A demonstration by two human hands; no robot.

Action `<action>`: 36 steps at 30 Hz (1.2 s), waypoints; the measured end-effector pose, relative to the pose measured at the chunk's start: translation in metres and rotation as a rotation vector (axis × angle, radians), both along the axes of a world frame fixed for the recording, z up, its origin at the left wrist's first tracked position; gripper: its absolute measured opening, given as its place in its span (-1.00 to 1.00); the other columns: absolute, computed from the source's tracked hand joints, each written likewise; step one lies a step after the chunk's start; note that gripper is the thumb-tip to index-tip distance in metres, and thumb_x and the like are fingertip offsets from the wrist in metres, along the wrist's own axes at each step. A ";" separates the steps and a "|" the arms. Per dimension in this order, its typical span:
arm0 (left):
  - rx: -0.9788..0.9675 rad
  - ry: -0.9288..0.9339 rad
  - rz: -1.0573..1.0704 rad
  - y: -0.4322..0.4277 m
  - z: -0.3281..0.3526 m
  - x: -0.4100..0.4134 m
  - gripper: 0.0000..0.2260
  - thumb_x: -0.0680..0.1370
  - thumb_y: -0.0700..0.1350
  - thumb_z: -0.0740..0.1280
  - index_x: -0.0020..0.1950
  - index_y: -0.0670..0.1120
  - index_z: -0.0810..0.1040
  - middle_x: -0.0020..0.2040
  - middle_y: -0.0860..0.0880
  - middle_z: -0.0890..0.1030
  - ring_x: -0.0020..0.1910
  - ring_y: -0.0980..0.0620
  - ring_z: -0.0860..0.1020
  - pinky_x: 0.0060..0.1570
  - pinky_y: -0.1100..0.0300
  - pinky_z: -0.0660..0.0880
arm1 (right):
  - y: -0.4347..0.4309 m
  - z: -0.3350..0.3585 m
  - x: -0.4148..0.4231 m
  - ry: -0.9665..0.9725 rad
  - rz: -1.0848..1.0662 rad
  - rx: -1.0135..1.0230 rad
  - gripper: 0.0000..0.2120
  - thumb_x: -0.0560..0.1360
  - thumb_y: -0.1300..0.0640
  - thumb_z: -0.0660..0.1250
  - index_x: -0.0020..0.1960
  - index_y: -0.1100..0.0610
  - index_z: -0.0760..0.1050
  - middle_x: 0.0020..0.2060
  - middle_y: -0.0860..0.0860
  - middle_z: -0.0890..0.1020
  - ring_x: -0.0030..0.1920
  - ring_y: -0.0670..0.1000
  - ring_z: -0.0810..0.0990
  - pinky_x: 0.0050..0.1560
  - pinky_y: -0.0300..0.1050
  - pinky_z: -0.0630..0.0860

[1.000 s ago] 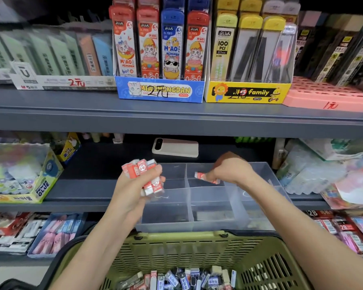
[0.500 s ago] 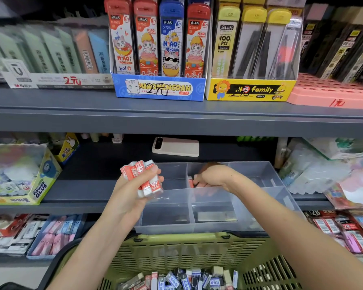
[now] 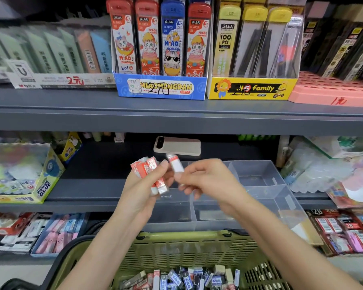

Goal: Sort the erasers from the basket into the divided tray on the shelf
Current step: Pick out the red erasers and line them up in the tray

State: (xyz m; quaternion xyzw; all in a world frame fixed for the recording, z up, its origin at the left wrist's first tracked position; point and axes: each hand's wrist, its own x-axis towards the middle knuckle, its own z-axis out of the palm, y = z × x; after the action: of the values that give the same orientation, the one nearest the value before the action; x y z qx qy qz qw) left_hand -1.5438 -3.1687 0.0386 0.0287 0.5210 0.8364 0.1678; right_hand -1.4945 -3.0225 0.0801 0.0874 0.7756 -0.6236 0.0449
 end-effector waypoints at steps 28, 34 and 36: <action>0.321 -0.377 -0.092 0.001 0.006 0.006 -0.71 0.37 -0.14 0.38 0.04 -0.23 0.57 0.03 -0.26 0.66 0.00 -0.16 0.66 -0.16 0.01 0.64 | 0.005 -0.004 -0.013 0.063 0.080 0.299 -0.73 0.48 -0.03 0.35 -0.30 0.11 0.60 -0.39 0.00 0.65 -0.40 -0.14 0.56 -0.38 -0.23 0.48; 0.352 -0.331 -0.149 0.001 0.009 0.009 -0.56 0.43 -0.12 0.33 0.26 -0.29 0.45 0.16 -0.24 0.61 0.11 -0.14 0.62 -0.07 0.04 0.62 | -0.012 0.003 0.003 -0.100 0.006 -0.150 -0.79 0.39 0.21 0.47 -0.03 0.27 0.56 -0.34 0.12 0.57 -0.46 -0.12 0.48 -0.45 -0.29 0.45; 0.357 -0.337 -0.161 0.001 0.009 0.010 -0.53 0.40 -0.15 0.34 0.28 -0.26 0.43 0.16 -0.25 0.61 0.14 -0.15 0.60 0.03 0.00 0.59 | -0.010 0.002 0.006 -0.117 0.023 -0.184 -0.90 0.38 0.23 0.48 -0.13 0.23 0.61 -0.35 0.08 0.57 -0.47 -0.14 0.45 -0.47 -0.31 0.41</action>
State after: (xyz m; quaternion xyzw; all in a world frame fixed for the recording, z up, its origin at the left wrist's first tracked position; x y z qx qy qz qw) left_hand -1.5342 -3.1674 0.0481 -0.0404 0.3260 0.8920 0.3105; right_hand -1.4890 -3.0326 0.0820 0.1103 0.7121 -0.6854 0.1050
